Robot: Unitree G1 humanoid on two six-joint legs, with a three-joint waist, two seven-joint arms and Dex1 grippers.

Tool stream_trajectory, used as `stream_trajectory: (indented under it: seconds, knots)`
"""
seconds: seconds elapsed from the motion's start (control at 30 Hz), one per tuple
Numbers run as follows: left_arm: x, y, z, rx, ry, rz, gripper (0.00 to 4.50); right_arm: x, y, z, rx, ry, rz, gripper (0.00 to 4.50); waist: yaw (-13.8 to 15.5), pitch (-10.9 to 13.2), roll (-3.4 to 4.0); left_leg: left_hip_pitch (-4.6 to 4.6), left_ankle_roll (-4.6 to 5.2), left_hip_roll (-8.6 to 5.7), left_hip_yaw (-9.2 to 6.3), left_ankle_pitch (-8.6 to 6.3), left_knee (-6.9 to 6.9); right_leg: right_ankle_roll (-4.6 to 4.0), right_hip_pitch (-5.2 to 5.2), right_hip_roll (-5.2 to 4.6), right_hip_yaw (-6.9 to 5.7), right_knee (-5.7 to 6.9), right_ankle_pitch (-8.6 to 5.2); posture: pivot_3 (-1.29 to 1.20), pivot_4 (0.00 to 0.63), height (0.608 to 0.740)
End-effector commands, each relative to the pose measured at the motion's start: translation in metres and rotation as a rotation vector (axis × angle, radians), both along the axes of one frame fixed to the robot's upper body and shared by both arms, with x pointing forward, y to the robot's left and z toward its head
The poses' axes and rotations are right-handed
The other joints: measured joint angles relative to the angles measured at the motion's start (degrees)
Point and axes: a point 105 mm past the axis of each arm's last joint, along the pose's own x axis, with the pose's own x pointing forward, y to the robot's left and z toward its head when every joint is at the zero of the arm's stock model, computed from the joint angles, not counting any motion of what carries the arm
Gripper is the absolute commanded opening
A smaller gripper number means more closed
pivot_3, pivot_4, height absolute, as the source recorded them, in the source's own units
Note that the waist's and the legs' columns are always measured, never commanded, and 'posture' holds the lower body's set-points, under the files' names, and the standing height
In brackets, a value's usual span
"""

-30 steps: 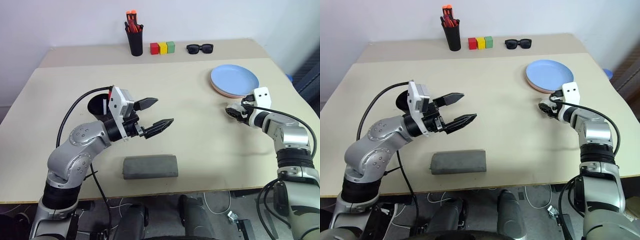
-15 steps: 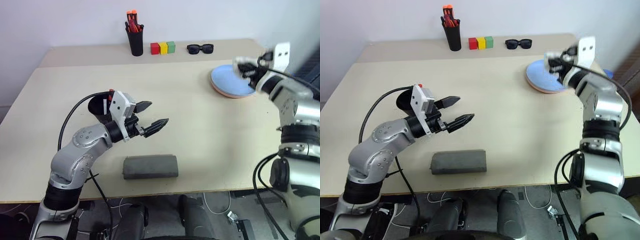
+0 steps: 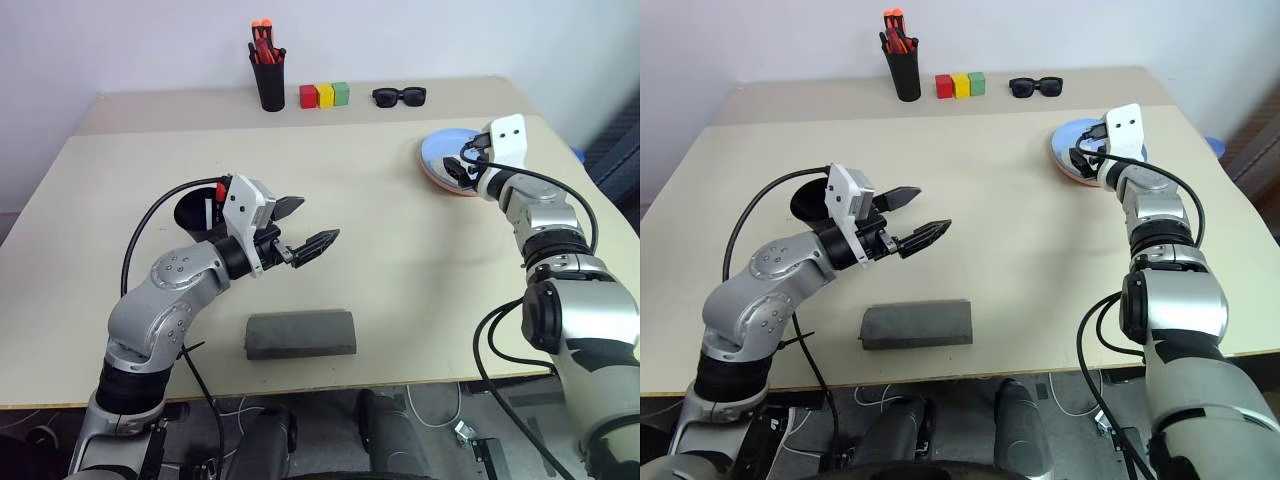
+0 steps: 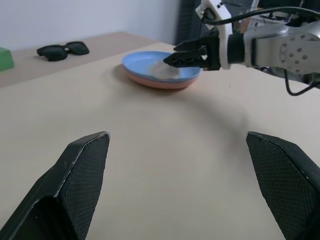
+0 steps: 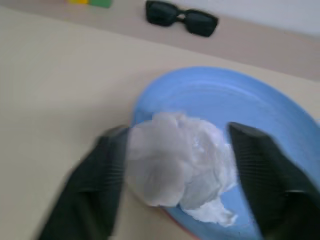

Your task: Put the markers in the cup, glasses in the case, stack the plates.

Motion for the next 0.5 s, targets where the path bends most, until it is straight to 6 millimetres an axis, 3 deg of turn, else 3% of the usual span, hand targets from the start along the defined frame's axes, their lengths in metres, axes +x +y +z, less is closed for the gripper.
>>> stream_trajectory:
  seconds: [0.03, 0.1, 0.2, 0.3, 0.43, 0.5]
  knots:
    - [-0.007, 0.003, 0.009, -0.008, -0.031, 0.012, 4.50, 0.001, -0.006, 0.032, -0.021, -0.106, -0.018, 4.48, -0.1, 0.0, 0.00, 0.01, 0.00, 0.00, 0.00, 0.00, 0.00, 0.00, 0.00, 0.00, 0.00, 0.00, 0.00, 0.00, 0.150, 0.740]
    - [-0.010, 0.005, 0.008, -0.007, -0.025, 0.014, 4.50, 0.001, -0.002, 0.038, 0.015, -0.129, 0.008, 4.48, -0.1, 0.0, 0.00, 0.02, 0.00, 0.00, 0.00, 0.00, 0.00, 0.00, 0.01, 0.00, 0.00, 0.01, 0.00, 0.00, 0.150, 0.740]
    - [-0.016, 0.006, 0.009, -0.006, -0.022, 0.004, 4.50, -0.006, 0.019, 0.054, 0.187, -0.194, 0.206, 4.48, -0.1, 0.0, 0.01, 0.01, 0.00, 0.00, 0.00, 0.00, 0.00, 0.00, 0.01, 0.01, 0.00, 0.01, 0.00, 0.00, 0.150, 0.740]
    - [-0.029, 0.009, 0.007, -0.009, -0.005, -0.066, 4.50, -0.045, 0.051, 0.046, 0.168, -0.213, 0.599, 4.48, 0.1, 0.0, 0.01, 0.01, 0.02, 0.03, -0.04, -0.01, -0.01, 0.00, 0.03, 0.03, -0.02, 0.00, 0.00, 0.00, 0.150, 0.740]
    - [-0.041, 0.011, 0.002, -0.033, 0.025, -0.153, 4.50, -0.108, 0.072, 0.034, 0.243, -0.114, 0.908, 4.48, 1.0, 0.0, 0.05, -0.04, 0.09, 0.00, -0.19, -0.05, -0.01, 0.01, 0.08, 0.00, -0.13, 0.02, -0.01, 0.00, 0.150, 0.740]
    - [-0.048, 0.017, -0.002, -0.031, 0.040, -0.205, 4.50, -0.149, 0.081, 0.032, 0.285, -0.035, 1.078, 4.48, 1.6, 0.1, 0.20, -0.04, 0.08, -0.05, -0.11, -0.05, 0.09, 0.01, 0.05, -0.05, -0.03, 0.01, -0.01, 0.00, 0.150, 0.740]
